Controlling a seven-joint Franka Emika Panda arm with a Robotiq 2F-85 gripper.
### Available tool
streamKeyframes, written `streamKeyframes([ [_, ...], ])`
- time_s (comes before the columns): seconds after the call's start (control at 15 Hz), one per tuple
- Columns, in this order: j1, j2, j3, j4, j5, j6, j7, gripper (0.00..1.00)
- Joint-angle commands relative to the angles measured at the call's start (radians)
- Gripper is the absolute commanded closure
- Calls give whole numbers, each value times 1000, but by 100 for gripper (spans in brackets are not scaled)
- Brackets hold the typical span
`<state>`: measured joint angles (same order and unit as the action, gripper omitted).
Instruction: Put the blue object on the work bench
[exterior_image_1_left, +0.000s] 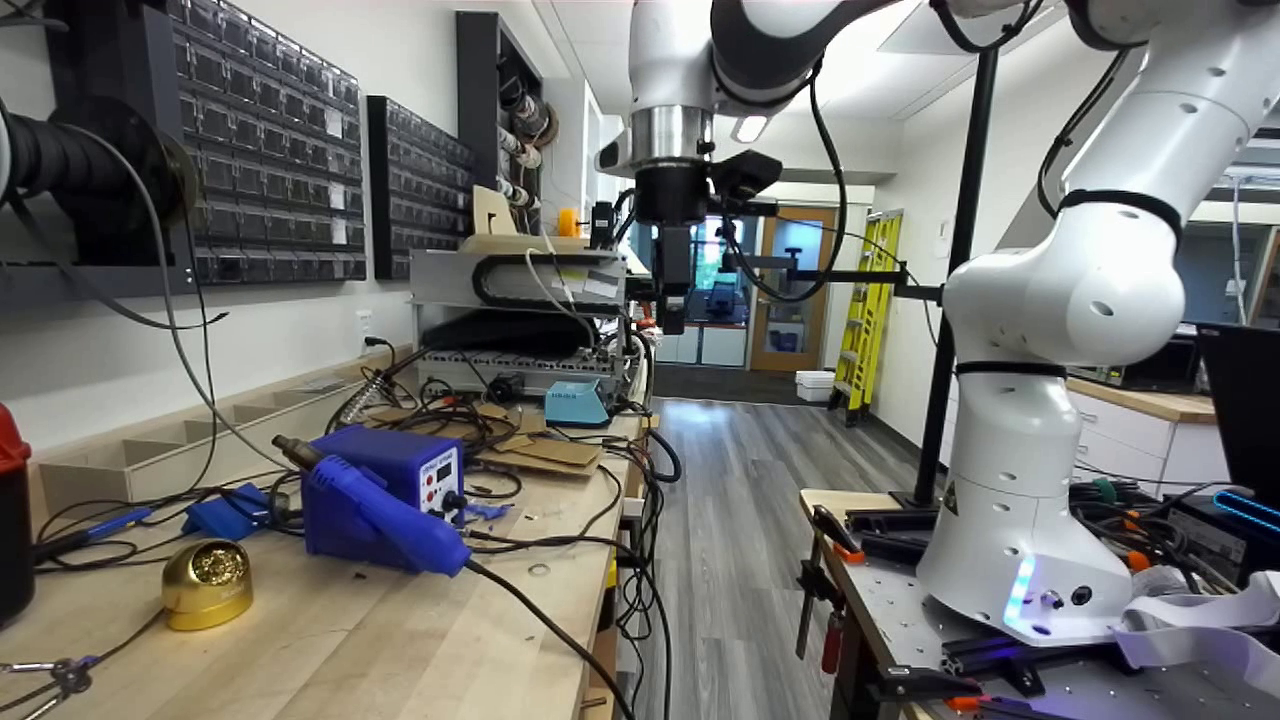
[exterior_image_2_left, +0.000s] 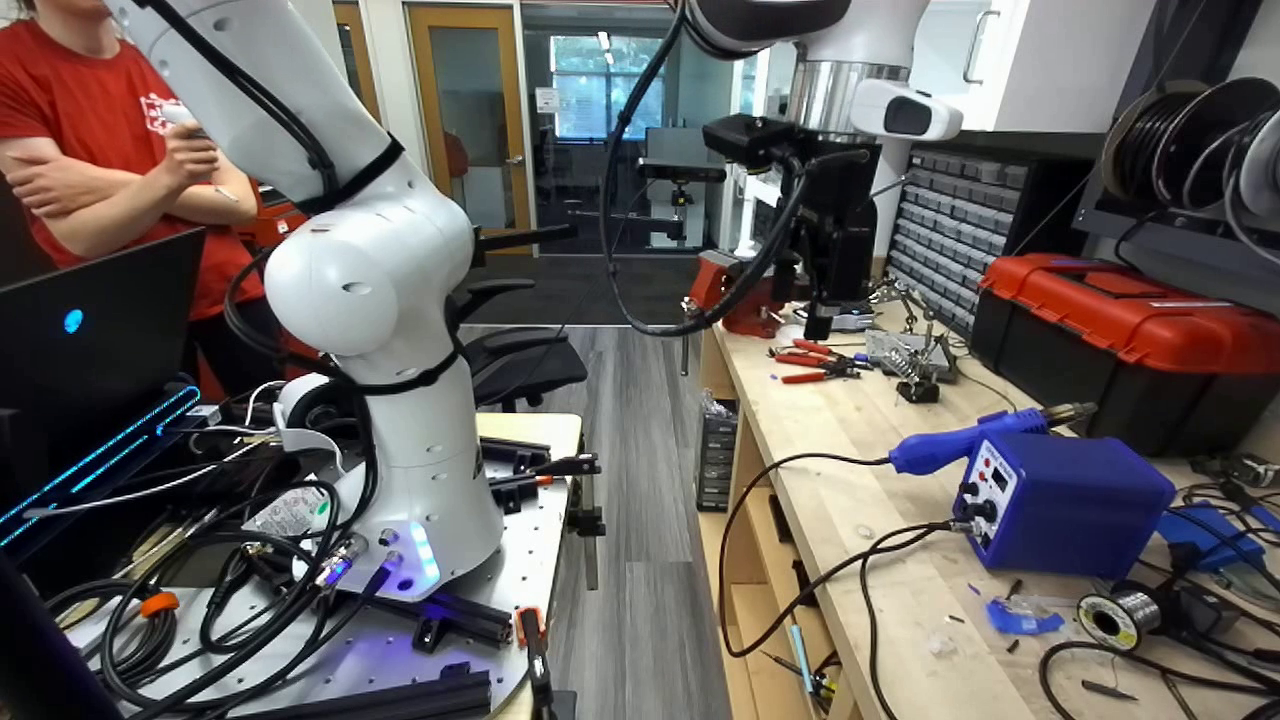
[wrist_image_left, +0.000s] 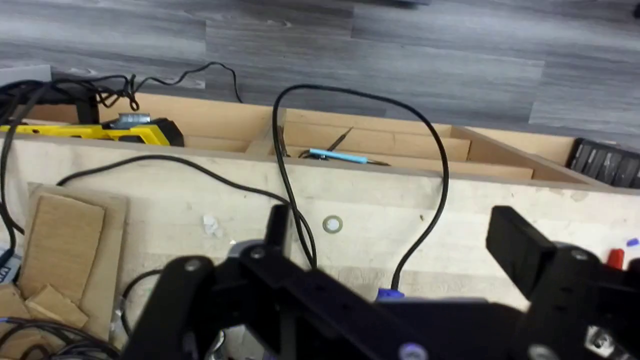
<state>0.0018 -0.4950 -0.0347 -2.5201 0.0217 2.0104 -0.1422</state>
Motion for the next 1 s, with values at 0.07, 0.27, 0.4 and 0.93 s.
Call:
streamKeyframes([
  [0.07,23,52,19,-35,44,225,38,0],
  [0.27,29,126,41,-25,46,347,72,0],
  [0.4,31,182,58,-10,42,410,111,0],
  [0.93,32,307,101,29,22,510,199,0],
])
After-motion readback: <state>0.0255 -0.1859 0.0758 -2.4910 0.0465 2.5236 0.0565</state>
